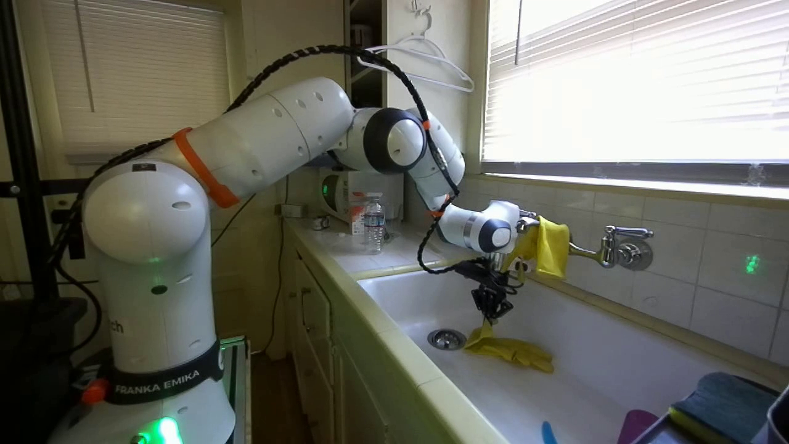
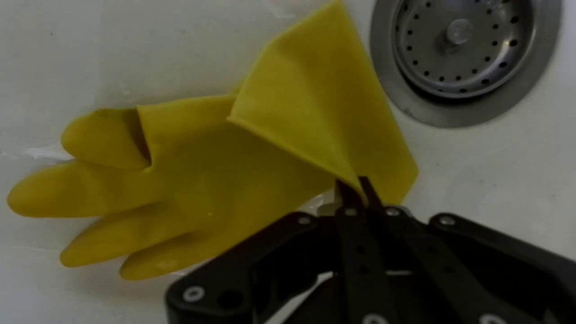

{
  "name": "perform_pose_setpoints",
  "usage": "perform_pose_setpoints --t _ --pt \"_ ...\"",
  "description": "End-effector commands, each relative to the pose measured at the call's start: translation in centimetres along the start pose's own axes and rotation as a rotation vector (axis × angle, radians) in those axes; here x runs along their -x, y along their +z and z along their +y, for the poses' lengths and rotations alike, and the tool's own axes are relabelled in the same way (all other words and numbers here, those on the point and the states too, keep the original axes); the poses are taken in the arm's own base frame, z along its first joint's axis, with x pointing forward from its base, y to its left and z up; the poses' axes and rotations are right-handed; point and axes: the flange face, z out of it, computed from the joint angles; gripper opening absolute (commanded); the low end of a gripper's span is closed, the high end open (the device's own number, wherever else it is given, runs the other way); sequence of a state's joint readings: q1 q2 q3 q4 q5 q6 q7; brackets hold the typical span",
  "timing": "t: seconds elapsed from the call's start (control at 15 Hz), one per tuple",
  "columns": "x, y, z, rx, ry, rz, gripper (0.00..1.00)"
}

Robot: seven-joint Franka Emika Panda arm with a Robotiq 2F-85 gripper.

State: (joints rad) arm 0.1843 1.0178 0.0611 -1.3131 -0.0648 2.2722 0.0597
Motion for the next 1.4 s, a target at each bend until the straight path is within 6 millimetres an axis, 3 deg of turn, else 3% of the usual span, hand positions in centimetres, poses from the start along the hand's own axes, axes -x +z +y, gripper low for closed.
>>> perform_pose_setpoints --t 0.0,0.27,0.67,1.33 --pt "0.8 -1.7 -1.3 -0.024 0.035 -0.031 0.01" --pt "1.1 -3.4 -2.4 -0.037 0.072 -0.043 0.01" --pt "2.1 -2.1 -3.6 -0.104 0.093 -0.162 0.01" --pt "3.0 -2.8 -5.9 -0.217 0.097 -0.248 0.01"
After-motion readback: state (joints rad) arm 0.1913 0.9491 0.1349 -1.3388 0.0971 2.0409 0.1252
